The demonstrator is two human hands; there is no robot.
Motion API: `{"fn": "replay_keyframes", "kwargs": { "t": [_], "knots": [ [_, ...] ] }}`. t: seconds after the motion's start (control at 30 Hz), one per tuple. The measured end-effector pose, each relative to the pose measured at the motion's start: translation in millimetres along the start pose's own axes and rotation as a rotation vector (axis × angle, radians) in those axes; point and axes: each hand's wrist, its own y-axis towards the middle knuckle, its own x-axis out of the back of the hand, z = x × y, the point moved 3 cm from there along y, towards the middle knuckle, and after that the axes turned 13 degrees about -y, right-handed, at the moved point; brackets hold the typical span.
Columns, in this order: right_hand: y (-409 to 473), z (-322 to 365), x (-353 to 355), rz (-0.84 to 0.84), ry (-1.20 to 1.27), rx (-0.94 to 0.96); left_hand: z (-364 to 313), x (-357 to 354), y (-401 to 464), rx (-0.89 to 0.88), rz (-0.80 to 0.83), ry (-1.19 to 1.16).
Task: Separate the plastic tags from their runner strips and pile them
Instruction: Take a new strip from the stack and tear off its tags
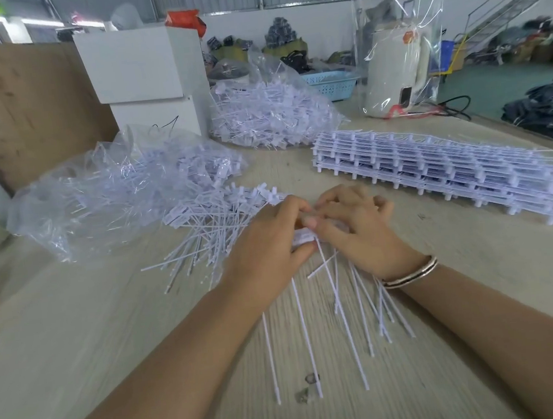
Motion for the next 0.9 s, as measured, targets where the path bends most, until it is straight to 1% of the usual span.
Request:
{"fn": "replay_keyframes", "kwargs": {
  "t": [0.03, 0.1, 0.13, 0.2, 0.27, 0.37, 0.5, 0.57, 0.7, 0.83, 0.9],
  "knots": [
    [-1, 1, -2, 0.046, 0.024, 0.022, -1, -1, 0, -0.014, 0.002, 0.001],
    [1, -5, -2, 0.084, 0.193, -0.027, -1, 0, -1, -0.021, 0.008, 0.007],
    [3, -9, 0, 0.071, 0.291, -0.074, 0, 0, -1, -0.018, 0.014, 0.026],
    [5, -15, 3, 0.044, 0.367, -0.158, 3, 4, -2, 0.0, 0.023, 0.06],
    [6, -15, 3, 0.044, 0.382, -0.178, 5, 5, -2, 0.009, 0.028, 0.07],
    [3, -10, 2, 0.086, 0.352, -0.124, 5, 3, -1, -0.012, 0.021, 0.099],
    [1, -5, 4, 0.148, 0.272, -0.088, 9, 3, 1, -0.043, -0.021, 0.065],
    [2, -5, 5, 0.136, 0.267, -0.062, 12, 4, 2, -0.049, -0.037, 0.008],
    [2, -4, 8, 0.075, 0.37, 0.011, 14, 4, 4, -0.017, -0.076, -0.108],
    [3, -6, 8, 0.013, 0.307, 0.085, 20, 1, 3, 0.111, -0.099, -0.319],
    [2, -5, 10, -0.018, 0.346, 0.072, 21, -1, 3, 0.13, -0.134, -0.399]
  ]
}}
